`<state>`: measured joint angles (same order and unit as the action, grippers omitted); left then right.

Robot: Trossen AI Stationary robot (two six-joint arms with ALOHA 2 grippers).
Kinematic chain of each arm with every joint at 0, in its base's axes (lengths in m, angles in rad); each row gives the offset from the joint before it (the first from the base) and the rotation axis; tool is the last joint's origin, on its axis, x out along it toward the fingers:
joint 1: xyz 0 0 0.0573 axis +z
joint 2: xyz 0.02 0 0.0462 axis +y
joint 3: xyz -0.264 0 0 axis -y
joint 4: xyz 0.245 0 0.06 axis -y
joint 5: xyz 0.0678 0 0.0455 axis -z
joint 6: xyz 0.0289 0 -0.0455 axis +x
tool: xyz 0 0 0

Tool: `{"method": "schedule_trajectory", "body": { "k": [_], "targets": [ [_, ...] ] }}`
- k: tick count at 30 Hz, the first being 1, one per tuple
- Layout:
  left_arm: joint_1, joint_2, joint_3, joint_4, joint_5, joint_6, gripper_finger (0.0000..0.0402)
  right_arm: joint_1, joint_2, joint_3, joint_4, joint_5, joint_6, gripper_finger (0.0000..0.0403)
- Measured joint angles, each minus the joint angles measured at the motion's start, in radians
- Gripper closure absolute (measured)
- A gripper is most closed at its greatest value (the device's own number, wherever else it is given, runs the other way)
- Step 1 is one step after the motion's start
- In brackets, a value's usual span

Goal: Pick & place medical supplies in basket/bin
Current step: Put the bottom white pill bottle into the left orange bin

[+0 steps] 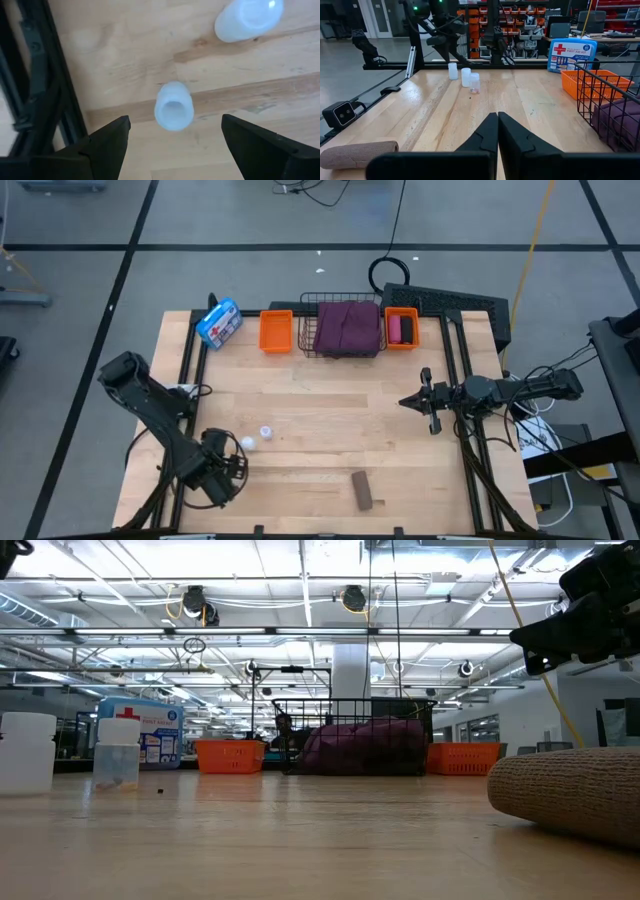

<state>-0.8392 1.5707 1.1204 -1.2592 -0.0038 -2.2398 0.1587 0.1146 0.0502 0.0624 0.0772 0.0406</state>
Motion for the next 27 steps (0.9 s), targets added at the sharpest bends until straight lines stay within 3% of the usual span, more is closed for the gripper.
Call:
{"method": "schedule_trajectory", "body": {
  "k": [10,22,27],
  "targets": [
    [-0.007,-0.035,-0.175,0.190,0.022,-0.007,0.0078,0.000,0.000,0.000,0.000,0.000,0.000,0.0403],
    [-0.006,-0.075,-0.180,0.217,0.011,-0.010,0.0081,0.000,0.000,0.000,0.000,0.000,0.000,0.0403],
    [-0.006,-0.076,-0.180,0.217,0.005,-0.012,0.0122,0.000,0.000,0.000,0.000,0.000,0.000,0.0403]
  ]
}}
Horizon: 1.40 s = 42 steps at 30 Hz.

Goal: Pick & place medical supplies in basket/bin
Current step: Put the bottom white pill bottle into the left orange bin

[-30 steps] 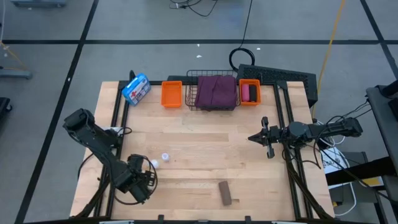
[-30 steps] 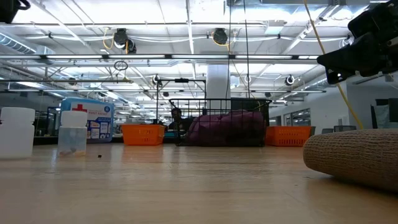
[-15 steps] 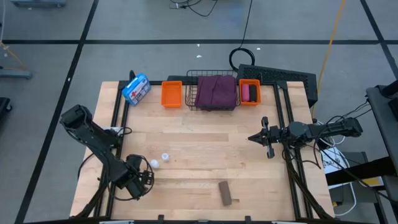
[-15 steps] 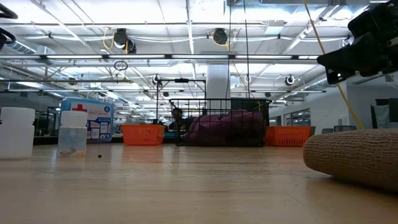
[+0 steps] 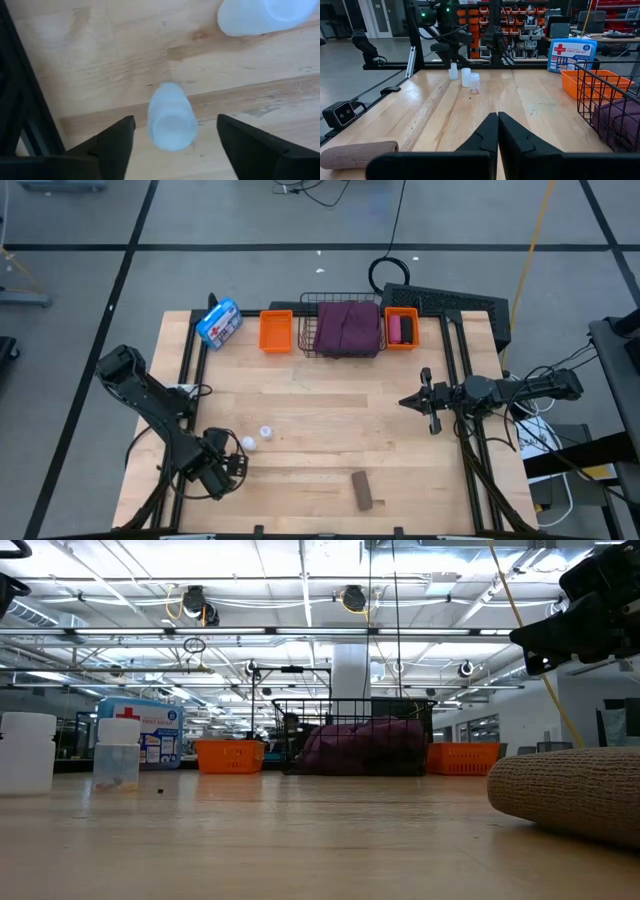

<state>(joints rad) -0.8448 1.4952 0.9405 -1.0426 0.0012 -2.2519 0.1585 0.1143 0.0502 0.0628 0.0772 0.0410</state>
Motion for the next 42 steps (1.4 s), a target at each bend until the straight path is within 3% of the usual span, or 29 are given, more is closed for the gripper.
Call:
{"method": "schedule_trajectory", "body": {
  "k": [8,18,27,35,42],
  "targets": [
    [0.000,0.000,0.000,0.002,0.015,-0.011,0.0203,0.000,0.000,0.000,0.000,0.000,0.000,0.0403],
    [0.000,0.000,0.001,0.002,0.015,-0.022,0.0253,0.000,0.000,0.000,0.000,0.000,0.000,0.0403],
    [0.000,0.000,0.007,0.009,0.016,-0.022,0.0262,0.000,0.000,0.000,0.000,0.000,0.000,0.0403],
    [0.000,0.000,0.094,0.010,0.046,0.044,0.0264,0.000,0.000,0.000,0.000,0.000,0.000,0.0403],
    [0.010,0.000,0.170,0.001,-0.080,0.094,0.0265,0.000,0.000,0.000,0.000,0.000,0.000,0.0403]
  ]
}}
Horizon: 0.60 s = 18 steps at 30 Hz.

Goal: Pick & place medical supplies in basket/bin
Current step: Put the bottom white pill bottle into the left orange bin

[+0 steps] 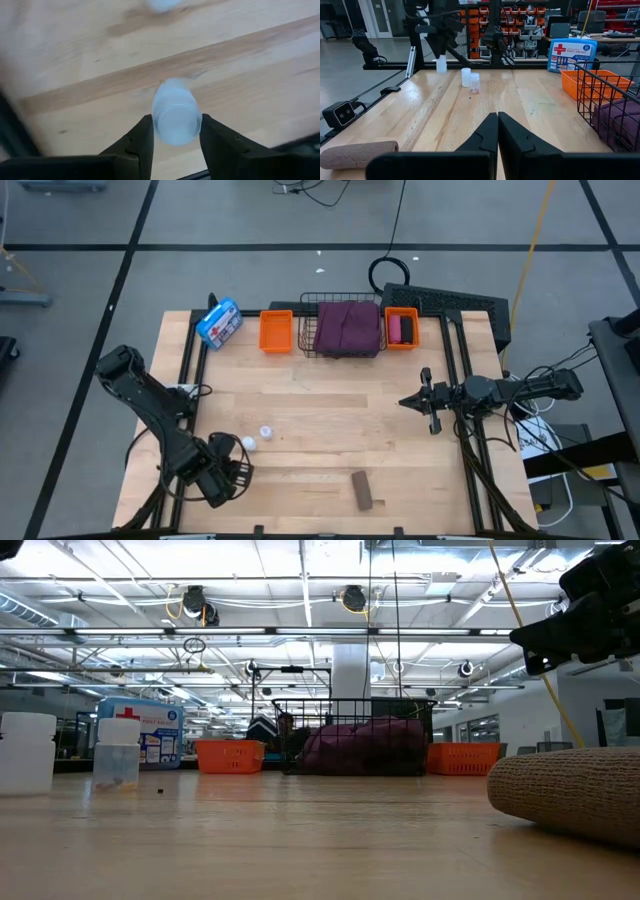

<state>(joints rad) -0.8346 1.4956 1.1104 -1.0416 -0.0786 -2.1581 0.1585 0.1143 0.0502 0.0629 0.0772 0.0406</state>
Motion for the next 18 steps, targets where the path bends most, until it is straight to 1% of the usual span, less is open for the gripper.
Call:
{"method": "schedule_trajectory", "body": {
  "k": [3,10,18],
  "targets": [
    [0.016,0.000,0.020,-0.001,-0.046,0.041,0.0265,0.000,0.000,0.000,0.000,0.000,0.000,0.0403],
    [0.071,0.000,0.052,0.018,-0.111,0.170,0.0265,0.000,0.000,0.000,0.000,0.000,0.000,0.0403],
    [0.170,0.000,0.062,0.122,-0.150,0.408,0.0265,0.000,0.000,0.000,0.000,0.000,0.000,0.0403]
  ]
}}
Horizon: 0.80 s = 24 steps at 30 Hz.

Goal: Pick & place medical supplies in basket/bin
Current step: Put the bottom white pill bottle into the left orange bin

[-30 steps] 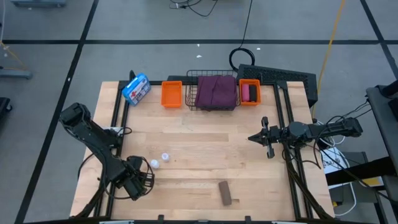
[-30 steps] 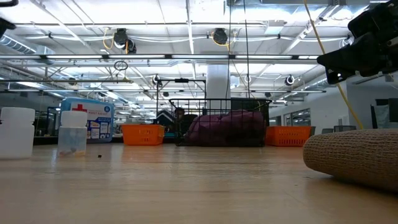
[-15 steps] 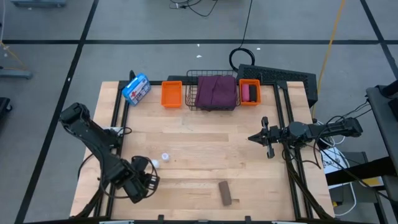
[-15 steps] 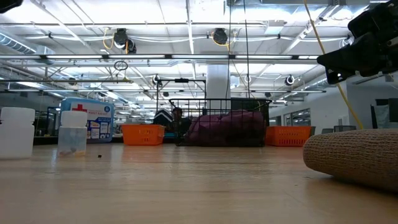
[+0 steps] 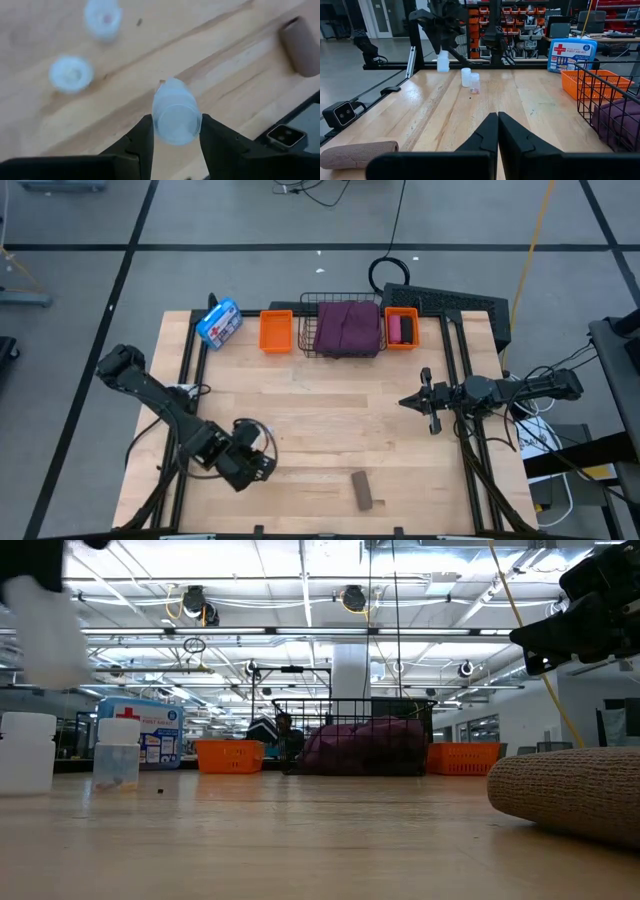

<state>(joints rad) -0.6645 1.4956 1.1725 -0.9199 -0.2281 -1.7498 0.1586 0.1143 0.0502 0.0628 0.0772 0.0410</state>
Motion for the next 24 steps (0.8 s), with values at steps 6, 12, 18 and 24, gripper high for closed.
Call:
{"method": "schedule_trajectory", "body": {
  "k": [6,12,18,24],
  "targets": [
    [0.102,0.000,0.000,0.108,-0.019,0.239,0.0265,0.000,0.000,0.000,0.000,0.000,0.000,0.0403],
    [0.221,0.000,0.000,0.229,0.017,0.484,0.0265,0.000,0.000,0.000,0.000,0.000,0.000,0.0403],
    [0.353,0.000,0.000,0.296,0.116,0.690,0.0265,0.000,0.000,0.000,0.000,0.000,0.000,0.0403],
    [0.509,0.000,0.000,0.326,0.227,0.873,0.0265,0.000,0.000,0.000,0.000,0.000,0.000,0.0403]
  ]
}}
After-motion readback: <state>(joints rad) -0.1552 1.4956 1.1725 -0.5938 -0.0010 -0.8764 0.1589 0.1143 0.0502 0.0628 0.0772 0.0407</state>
